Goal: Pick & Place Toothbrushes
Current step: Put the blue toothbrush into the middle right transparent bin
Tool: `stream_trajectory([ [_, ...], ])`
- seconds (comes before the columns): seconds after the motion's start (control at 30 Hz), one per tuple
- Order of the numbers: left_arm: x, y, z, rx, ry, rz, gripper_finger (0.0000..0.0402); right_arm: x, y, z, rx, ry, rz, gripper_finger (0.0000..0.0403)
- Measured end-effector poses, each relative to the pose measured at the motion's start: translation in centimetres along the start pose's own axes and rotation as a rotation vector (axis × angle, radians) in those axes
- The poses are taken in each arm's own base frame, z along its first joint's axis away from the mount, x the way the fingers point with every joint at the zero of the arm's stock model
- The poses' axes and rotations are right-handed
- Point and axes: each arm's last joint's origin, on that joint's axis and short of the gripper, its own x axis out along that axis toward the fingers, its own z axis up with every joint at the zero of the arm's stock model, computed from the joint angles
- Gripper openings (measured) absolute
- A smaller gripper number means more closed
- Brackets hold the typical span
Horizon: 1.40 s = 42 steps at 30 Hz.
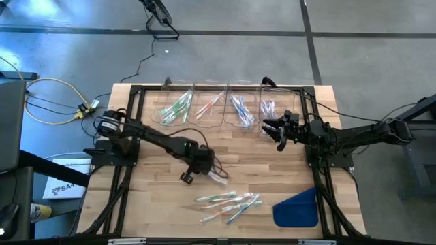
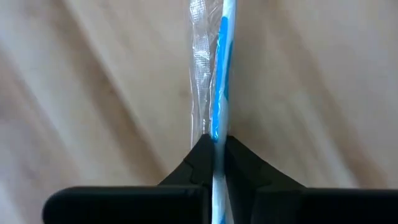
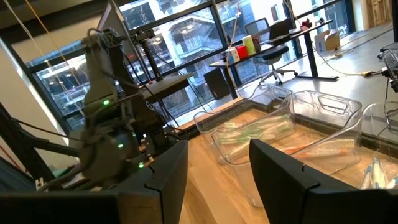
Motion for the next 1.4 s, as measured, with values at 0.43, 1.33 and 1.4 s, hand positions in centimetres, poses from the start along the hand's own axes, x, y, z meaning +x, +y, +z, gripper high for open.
stream_trajectory([
  [0.43, -5.0, 7.8, 3.2, 0.017, -0.218, 0.079, 0.0012, -0.2, 0.8, -0.1, -0.009, 0.088, 0.261, 0.0165],
  [1.33, -10.3, 13.7, 5.5, 0.080, -0.777, 0.021, 0.0012, -0.5, 0.4, -2.2, -0.153, 0.329, 0.360, 0.0165],
  [1.4, -10.6, 13.9, 5.9, 0.076, -0.804, 0.085, 0.0012, -0.3, 0.4, -2.1, -0.152, 0.301, 0.340, 0.0165],
])
